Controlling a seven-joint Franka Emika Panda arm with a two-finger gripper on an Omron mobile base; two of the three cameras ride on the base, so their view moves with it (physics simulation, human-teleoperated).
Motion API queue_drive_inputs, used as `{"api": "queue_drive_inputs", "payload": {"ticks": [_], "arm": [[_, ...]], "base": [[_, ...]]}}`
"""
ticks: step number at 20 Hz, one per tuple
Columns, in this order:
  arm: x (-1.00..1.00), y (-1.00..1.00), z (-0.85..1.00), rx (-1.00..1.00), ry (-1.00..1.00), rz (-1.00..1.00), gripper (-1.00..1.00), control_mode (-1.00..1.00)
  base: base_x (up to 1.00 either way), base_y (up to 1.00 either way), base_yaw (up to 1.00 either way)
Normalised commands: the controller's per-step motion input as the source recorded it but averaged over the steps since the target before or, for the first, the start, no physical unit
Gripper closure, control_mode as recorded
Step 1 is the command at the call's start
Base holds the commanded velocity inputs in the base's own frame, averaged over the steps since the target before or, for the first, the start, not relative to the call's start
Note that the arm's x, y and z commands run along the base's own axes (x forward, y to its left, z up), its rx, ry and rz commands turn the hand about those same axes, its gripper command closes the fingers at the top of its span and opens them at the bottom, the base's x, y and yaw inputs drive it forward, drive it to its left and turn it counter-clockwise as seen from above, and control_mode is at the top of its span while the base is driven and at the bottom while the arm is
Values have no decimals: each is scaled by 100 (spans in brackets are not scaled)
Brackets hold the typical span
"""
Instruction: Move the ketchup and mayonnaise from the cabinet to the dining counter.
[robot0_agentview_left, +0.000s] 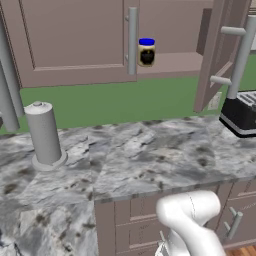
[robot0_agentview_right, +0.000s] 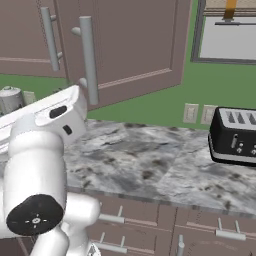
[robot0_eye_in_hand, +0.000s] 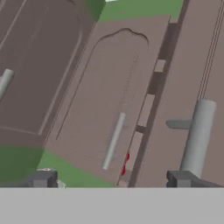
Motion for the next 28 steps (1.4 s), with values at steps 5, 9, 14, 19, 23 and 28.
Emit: {"api": "queue_drive_inputs", "payload": {"ticks": [5, 9, 14, 19, 23, 28], "arm": [[31, 99, -21, -19, 0, -53, -100, -100], [98, 68, -46, -23, 0, -57, -100, -100], [97, 21, -40, -19, 0, -46, -100, -100], [84, 5, -34, -14, 6, -41, -100, -100], [100, -12, -24, -12, 17, -39, -100, -100], [34, -52, -3, -5, 12, -36, -100, -100]], "base": [[0, 0, 0], [0, 0, 0], [0, 0, 0], [0, 0, 0], [0, 0, 0], [0, 0, 0]]}}
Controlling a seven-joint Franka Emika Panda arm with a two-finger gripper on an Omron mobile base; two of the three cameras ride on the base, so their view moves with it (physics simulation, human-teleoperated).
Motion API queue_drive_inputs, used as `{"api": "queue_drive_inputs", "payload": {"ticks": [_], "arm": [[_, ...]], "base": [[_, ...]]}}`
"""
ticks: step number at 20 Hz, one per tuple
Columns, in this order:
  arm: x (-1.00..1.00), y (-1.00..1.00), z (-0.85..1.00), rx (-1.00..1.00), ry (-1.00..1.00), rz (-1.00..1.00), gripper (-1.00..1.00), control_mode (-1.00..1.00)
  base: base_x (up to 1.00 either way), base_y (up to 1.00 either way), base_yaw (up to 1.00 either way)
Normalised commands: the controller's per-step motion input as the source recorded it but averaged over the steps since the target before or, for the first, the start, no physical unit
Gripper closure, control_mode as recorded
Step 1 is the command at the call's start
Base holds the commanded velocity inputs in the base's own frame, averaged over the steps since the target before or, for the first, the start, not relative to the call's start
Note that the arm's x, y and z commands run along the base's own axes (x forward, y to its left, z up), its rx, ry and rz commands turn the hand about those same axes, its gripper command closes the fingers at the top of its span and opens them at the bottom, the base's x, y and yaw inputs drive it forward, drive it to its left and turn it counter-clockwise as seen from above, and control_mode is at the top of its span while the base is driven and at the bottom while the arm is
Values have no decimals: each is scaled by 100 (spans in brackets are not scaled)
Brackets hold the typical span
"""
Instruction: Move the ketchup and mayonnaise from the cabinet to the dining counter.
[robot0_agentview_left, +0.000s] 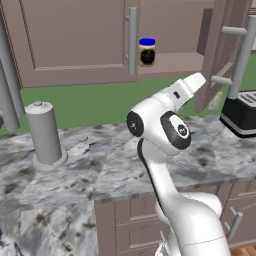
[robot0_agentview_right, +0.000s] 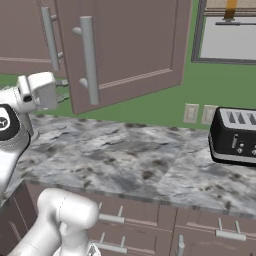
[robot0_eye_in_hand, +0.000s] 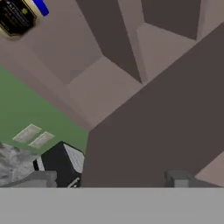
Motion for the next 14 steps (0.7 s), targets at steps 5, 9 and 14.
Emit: {"api": "queue_drive_inputs", "payload": {"ticks": [5, 9, 14], "arm": [[-28, -94, -2, -1, 2, -41, -100, -100], [-74, -100, -9, 0, 0, -42, -100, -100], [-59, -100, -13, 0, 0, -41, -100, -100]], "base": [[0, 0, 0], [0, 0, 0], [0, 0, 0]]}}
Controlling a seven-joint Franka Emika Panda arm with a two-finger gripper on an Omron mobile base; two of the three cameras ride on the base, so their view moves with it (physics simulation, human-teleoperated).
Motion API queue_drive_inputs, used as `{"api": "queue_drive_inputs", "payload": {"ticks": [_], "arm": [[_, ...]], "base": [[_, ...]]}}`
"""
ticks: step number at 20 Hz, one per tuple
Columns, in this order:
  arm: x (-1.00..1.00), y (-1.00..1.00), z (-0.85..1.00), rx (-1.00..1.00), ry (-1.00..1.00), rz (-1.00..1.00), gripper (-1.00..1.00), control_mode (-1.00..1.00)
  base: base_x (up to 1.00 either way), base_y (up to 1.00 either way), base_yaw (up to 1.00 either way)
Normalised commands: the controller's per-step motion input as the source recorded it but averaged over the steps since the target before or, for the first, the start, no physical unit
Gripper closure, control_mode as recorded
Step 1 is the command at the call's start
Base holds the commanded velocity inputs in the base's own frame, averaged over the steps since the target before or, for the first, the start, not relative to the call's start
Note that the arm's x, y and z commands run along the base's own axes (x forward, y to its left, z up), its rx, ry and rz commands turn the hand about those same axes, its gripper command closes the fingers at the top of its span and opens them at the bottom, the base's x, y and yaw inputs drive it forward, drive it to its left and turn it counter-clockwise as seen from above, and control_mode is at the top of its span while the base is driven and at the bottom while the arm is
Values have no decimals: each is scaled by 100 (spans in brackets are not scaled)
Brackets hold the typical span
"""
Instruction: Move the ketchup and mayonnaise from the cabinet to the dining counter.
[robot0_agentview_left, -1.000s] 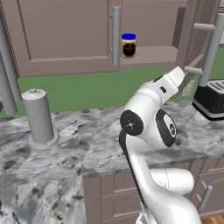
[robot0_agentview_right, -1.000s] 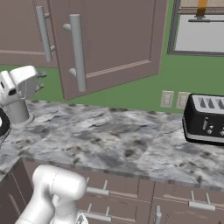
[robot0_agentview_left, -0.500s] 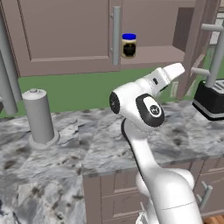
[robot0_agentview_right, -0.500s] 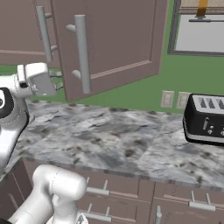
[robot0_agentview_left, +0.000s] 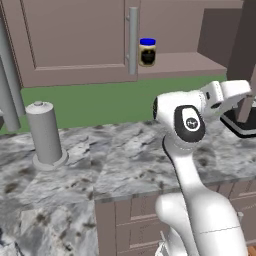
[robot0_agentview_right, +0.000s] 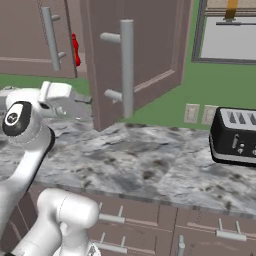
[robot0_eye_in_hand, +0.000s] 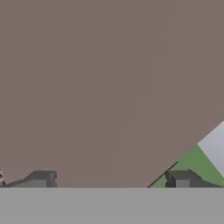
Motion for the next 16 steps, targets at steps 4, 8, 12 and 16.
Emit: {"api": "queue_drive_inputs", "payload": {"ticks": [4, 8, 12, 16], "arm": [[-27, -100, -14, 0, -1, -29, -100, -100], [0, -91, -19, 0, 0, -16, -100, -100], [11, -65, -20, 0, 0, -2, -100, -100], [12, -35, -24, 0, -1, 1, -100, -100]], "base": [[0, 0, 0], [0, 0, 0], [0, 0, 0], [0, 0, 0]]}}
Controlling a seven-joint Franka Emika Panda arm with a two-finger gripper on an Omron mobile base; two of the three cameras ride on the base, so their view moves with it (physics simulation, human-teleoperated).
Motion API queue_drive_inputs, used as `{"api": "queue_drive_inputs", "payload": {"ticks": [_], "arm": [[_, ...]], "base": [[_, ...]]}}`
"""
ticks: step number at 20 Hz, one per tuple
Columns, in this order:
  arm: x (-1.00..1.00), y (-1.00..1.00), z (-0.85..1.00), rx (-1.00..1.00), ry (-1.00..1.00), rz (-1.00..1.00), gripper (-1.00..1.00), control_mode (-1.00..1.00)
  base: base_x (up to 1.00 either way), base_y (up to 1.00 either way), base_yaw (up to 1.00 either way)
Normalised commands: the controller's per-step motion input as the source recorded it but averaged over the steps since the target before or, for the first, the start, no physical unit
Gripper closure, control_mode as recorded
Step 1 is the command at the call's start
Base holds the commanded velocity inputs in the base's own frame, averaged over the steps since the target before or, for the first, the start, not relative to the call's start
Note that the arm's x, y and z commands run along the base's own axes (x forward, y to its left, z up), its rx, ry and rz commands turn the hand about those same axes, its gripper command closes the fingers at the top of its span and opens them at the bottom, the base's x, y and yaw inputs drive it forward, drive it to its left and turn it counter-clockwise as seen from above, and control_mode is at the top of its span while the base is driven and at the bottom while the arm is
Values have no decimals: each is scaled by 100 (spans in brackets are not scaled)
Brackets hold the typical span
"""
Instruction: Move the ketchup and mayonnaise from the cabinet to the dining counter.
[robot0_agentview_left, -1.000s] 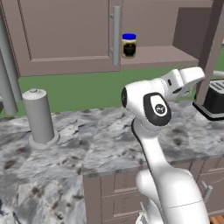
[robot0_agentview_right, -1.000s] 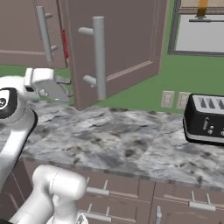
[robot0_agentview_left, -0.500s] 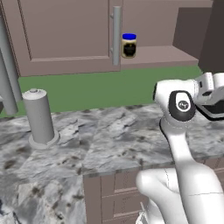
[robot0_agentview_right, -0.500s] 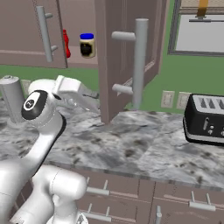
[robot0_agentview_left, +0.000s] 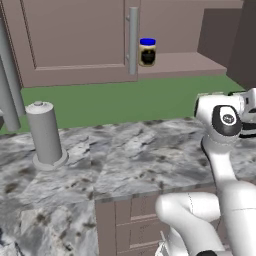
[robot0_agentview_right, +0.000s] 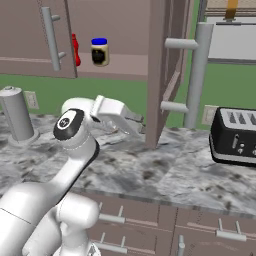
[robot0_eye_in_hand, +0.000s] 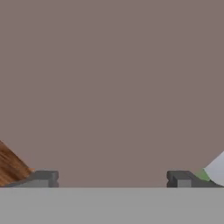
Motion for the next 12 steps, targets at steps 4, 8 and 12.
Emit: {"api": "queue_drive_inputs", "payload": {"ticks": [4, 8, 12], "arm": [[0, -7, -4, 5, -13, 11, -100, -100], [-3, -42, 21, 15, -12, 15, -100, -100], [0, -62, 2, 7, -4, 16, -100, -100]], "base": [[0, 0, 0], [0, 0, 0], [0, 0, 0]]}}
